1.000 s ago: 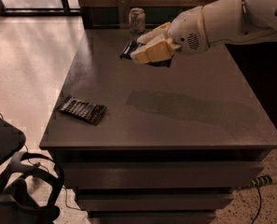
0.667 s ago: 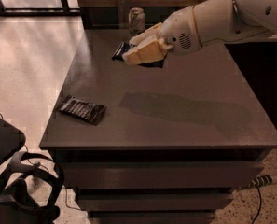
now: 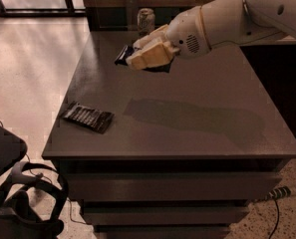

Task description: Move rxbar blueberry near rxbar chocolate

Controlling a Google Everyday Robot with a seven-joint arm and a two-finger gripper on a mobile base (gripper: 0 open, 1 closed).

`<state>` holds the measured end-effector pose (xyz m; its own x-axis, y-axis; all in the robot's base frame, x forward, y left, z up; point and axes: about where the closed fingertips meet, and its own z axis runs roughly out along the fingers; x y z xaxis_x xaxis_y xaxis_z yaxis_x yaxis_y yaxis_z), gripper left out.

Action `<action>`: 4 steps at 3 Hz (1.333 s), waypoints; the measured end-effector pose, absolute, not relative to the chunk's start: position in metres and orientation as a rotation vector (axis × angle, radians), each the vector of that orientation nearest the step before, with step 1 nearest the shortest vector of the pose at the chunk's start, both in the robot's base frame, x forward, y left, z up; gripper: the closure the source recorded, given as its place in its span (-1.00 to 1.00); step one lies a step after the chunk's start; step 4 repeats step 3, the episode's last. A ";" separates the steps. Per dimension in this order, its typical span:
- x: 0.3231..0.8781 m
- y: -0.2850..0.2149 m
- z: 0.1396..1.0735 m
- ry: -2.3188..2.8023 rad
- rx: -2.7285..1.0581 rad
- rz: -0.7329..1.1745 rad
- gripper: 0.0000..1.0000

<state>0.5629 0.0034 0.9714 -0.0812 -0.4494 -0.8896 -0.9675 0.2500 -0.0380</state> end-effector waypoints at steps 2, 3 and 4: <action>0.561 0.008 0.972 1.669 -1.336 0.772 -1.00; 0.561 0.008 0.972 1.669 -1.336 0.772 -1.00; 0.561 0.008 0.972 1.669 -1.336 0.772 -1.00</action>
Offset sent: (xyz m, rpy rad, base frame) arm -0.0006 0.0016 0.0001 -0.0004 -0.0001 0.0029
